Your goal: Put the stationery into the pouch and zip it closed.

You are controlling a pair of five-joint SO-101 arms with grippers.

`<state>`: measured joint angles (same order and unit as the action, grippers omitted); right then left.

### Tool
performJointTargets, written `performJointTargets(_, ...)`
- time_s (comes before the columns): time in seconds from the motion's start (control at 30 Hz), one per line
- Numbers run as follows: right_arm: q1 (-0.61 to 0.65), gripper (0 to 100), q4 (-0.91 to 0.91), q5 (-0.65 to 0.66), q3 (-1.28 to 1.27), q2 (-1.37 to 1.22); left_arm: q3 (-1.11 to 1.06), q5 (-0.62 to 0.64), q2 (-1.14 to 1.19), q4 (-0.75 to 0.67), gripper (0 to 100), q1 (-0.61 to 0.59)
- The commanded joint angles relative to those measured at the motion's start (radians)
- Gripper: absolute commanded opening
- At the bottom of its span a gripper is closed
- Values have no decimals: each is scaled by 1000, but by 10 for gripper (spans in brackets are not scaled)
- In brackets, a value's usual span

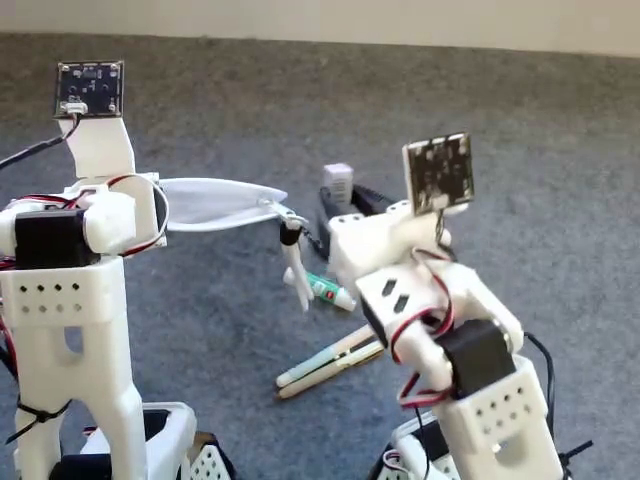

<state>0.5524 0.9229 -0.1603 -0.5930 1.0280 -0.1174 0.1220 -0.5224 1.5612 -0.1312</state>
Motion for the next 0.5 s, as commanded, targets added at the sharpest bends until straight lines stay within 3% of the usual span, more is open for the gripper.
performJointTargets(0.0, 73, 5, -27, 0, 21, 31, 24, 9, 25, -14, 5, 8)
performJointTargets(0.3, 170, 5, -315, 2, -4, 30, 24, 9, 25, -14, 5, 10)
performJointTargets(0.47, 219, 5, -464, 121, -65, 30, 24, 9, 25, -14, 5, 10)
